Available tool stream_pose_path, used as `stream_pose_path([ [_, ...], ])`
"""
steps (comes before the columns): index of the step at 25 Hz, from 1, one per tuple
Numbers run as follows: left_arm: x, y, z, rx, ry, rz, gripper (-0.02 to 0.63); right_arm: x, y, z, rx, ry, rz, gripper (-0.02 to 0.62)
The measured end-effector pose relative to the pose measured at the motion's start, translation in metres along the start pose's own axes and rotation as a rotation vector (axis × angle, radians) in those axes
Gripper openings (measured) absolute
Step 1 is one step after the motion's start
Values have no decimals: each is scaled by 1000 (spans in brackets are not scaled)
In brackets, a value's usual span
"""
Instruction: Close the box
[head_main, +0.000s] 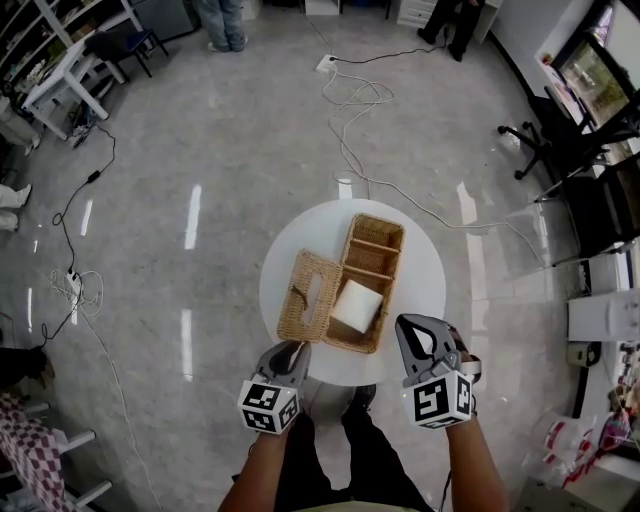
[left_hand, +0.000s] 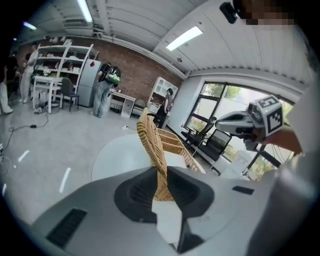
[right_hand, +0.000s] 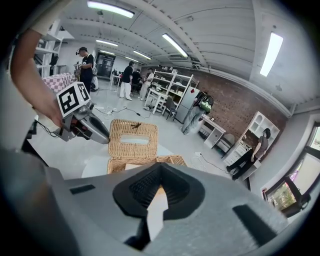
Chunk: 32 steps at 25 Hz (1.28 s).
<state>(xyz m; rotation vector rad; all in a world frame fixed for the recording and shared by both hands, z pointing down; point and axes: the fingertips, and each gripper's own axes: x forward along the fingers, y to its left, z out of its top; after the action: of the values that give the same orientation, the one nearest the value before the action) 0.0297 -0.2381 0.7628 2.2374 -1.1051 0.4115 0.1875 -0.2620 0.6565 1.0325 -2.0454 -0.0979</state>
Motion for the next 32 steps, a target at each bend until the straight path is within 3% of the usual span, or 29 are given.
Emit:
stream_pose_path([
  [11,2,-33,7,283,49,-8,57,-18,1,-9,29,4,-21,-6],
  [22,13,-66,7,451,148,-32,58,-41,-8,-10,56,7,-49,-6],
  [32,16,-95,-10,596,304,-143,61,-64,-23,-1,69,-5,-92,-6],
])
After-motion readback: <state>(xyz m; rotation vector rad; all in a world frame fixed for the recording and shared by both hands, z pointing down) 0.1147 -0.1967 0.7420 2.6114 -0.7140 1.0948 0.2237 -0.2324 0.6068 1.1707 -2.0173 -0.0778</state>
